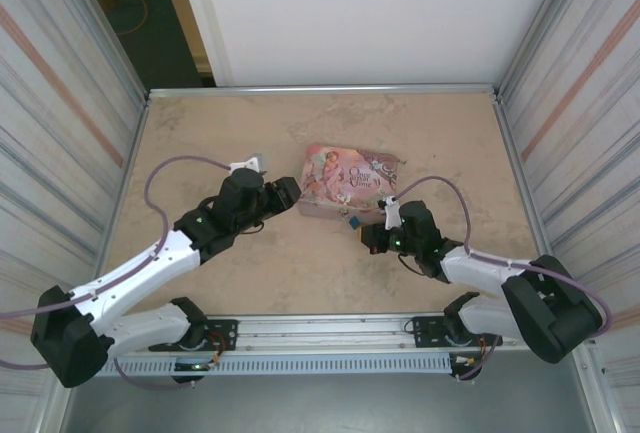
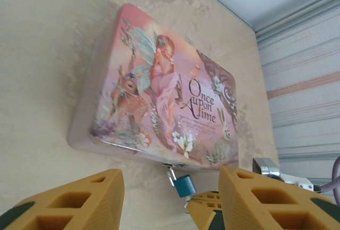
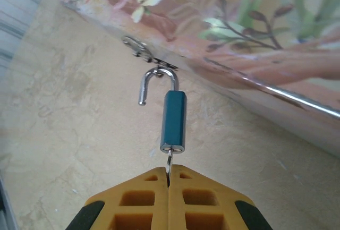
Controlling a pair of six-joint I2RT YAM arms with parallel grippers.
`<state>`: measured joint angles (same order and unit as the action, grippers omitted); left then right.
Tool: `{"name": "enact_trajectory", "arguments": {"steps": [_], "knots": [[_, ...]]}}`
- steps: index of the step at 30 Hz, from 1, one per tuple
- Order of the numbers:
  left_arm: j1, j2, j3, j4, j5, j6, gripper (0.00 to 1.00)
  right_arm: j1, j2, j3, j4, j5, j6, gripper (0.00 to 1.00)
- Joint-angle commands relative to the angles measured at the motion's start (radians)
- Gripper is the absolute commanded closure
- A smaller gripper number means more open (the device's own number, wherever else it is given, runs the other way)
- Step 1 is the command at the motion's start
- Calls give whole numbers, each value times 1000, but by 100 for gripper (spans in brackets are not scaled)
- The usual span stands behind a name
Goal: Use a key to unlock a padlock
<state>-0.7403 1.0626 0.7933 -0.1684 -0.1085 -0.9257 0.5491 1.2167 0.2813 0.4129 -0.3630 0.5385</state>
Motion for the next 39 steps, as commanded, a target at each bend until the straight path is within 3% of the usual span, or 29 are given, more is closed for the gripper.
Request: {"name": "enact_trajectory", "arguments": {"steps": [1, 6, 9, 16, 25, 31, 39], "knots": [[-4, -18, 33, -52, -78, 94, 48, -30, 45, -20, -43, -49, 84, 100], [2, 5, 50, -63, -93, 165, 36, -50, 113, 3, -53, -53, 74, 100], [37, 33, 62, -53, -36, 238, 28, -57, 122, -1, -40, -37, 74, 99], [205, 199, 130, -12, 319, 323, 22, -70, 89, 8, -69, -38, 52, 73], [271, 489, 303, -27, 530, 450, 21, -128, -49, 17, -135, -72, 18, 46], [274, 628, 374, -55, 540, 475, 23, -158, -35, 65, -105, -135, 0, 36], [260, 671, 321, -68, 531, 455, 24, -216, 86, 168, -5, -120, -86, 34]]}}
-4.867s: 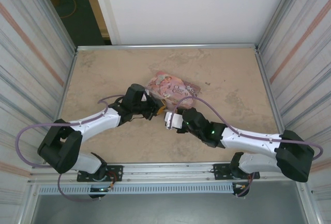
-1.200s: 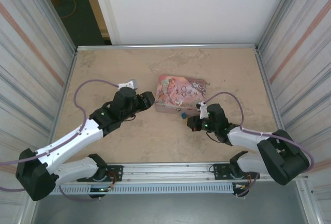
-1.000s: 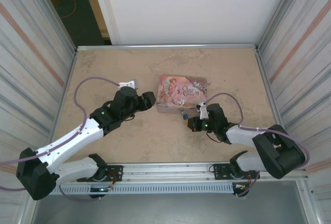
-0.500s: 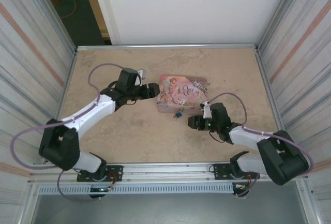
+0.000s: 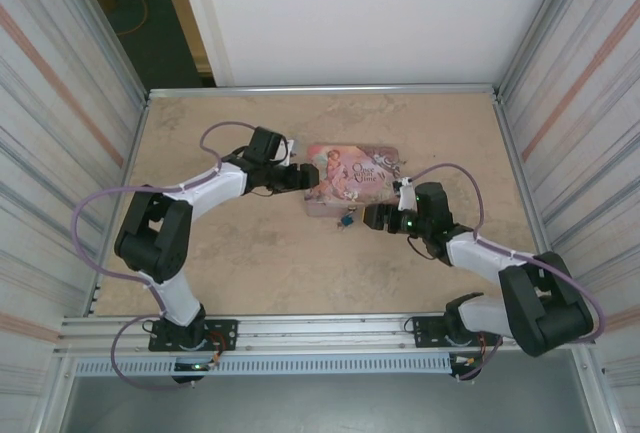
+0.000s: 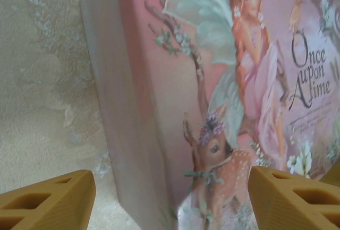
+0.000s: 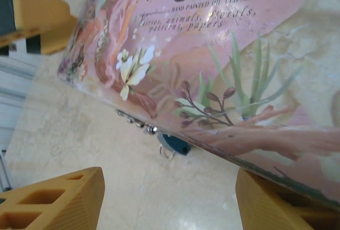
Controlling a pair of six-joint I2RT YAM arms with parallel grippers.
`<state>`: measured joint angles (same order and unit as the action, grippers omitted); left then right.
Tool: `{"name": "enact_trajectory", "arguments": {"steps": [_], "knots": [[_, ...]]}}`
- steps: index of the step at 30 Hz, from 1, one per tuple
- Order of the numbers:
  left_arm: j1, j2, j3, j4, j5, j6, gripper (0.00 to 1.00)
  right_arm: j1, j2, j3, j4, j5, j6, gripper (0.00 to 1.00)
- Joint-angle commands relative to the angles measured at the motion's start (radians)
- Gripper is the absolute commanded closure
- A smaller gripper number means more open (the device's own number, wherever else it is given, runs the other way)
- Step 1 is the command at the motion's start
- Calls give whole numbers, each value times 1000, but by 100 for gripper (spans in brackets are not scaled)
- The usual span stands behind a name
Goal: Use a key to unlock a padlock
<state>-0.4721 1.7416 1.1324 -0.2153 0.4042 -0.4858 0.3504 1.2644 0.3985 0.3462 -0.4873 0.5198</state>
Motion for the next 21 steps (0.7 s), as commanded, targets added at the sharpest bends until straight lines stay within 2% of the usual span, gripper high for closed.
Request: {"name": "enact_trajectory", "arguments": {"steps": [1, 6, 17, 21], "knots": [[-12, -10, -28, -21, 13, 12, 24, -28, 59, 65, 78, 7, -86, 34], [-22, -36, -74, -11, 9, -9, 24, -75, 150, 89, 195, -42, -118, 33], [-38, -126, -33, -24, 22, -9, 26, -67, 92, -100, 345, -126, -121, 31], [-63, -107, 28, -42, 42, 6, 37, -54, 149, -90, 427, -142, -120, 31]]}}
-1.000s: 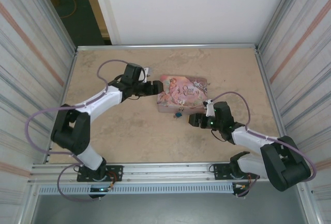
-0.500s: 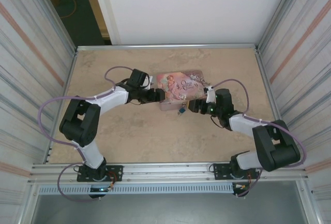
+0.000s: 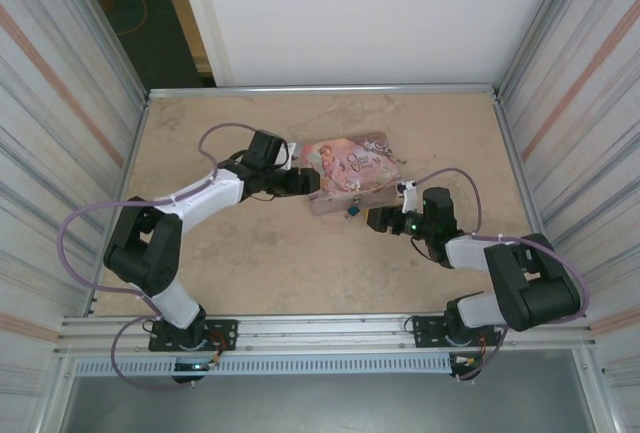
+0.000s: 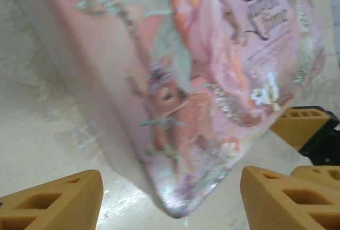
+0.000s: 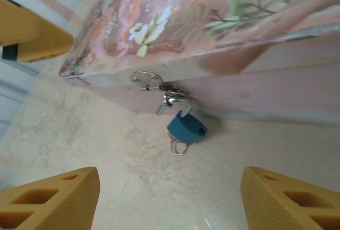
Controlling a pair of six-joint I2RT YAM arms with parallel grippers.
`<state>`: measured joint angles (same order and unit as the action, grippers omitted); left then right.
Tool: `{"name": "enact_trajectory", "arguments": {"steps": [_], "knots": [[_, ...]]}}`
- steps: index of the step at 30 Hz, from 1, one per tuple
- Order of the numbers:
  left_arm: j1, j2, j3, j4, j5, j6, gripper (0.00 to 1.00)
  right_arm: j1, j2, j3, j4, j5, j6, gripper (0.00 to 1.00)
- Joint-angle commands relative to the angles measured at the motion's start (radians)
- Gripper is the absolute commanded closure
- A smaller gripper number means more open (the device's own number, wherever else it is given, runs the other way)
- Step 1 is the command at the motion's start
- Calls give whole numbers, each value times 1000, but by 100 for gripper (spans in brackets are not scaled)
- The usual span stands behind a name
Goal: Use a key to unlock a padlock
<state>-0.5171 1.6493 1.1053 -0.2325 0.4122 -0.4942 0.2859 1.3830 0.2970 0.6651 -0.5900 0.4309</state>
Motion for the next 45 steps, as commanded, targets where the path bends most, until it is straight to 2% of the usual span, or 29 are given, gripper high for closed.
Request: {"name": "enact_trajectory", "arguments": {"steps": [1, 5, 11, 27, 45], "knots": [[-23, -8, 70, -27, 39, 14, 39, 10, 49, 21, 122, -41, -28, 31], [-36, 38, 124, -27, 69, 7, 51, 18, 144, 52, 208, -42, -10, 31], [-37, 126, 198, -43, 93, 20, 58, 47, 261, 93, 302, -23, 12, 31], [-38, 264, 274, -111, 66, 46, 63, 84, 457, 138, 472, -37, 34, 35], [-38, 268, 260, -116, 56, 42, 64, 72, 470, 138, 542, -116, 43, 58]]}}
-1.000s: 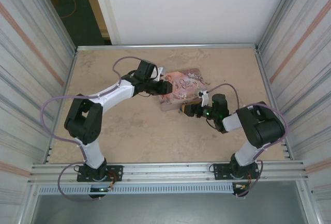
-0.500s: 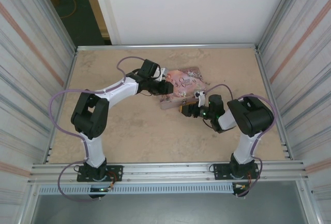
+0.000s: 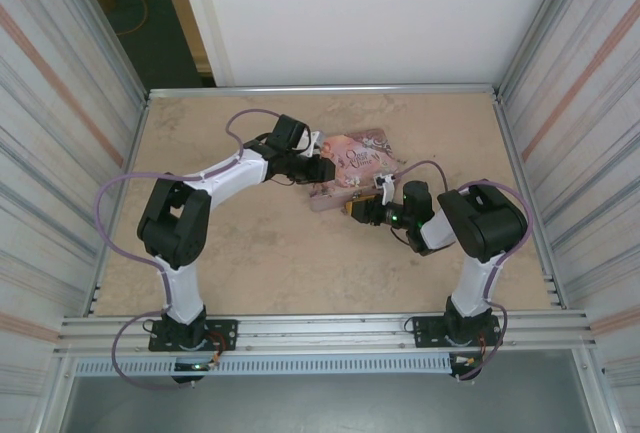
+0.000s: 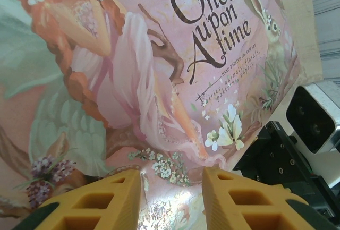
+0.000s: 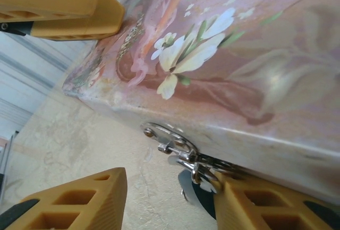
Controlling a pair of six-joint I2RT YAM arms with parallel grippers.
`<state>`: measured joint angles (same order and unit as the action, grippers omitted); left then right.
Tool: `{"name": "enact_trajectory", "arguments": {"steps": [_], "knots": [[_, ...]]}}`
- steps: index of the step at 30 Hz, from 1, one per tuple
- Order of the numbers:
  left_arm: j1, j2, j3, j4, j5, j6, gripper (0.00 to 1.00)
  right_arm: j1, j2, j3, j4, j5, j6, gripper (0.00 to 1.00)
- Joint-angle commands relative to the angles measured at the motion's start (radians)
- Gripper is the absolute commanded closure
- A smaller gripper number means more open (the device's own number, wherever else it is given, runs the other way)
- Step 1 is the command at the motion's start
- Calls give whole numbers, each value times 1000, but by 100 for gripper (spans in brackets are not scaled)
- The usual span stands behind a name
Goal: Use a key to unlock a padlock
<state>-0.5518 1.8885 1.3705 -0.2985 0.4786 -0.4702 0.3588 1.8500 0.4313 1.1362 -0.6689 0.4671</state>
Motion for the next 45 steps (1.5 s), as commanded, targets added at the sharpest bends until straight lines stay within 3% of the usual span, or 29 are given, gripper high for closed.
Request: {"name": "enact_trajectory", "arguments": {"steps": [1, 17, 29, 45], "knots": [[-3, 29, -5, -50, -10, 17, 64, -2, 1, 2, 72, -37, 7, 59], [-2, 31, -16, -50, -21, 14, 64, -14, -55, -9, -58, -21, -55, 79], [-2, 28, -35, -52, -28, 11, 65, -24, -75, -17, -79, 7, -41, 100], [-40, -44, -220, 15, -37, -50, 65, -25, -158, -55, 31, 160, 218, 100]]}}
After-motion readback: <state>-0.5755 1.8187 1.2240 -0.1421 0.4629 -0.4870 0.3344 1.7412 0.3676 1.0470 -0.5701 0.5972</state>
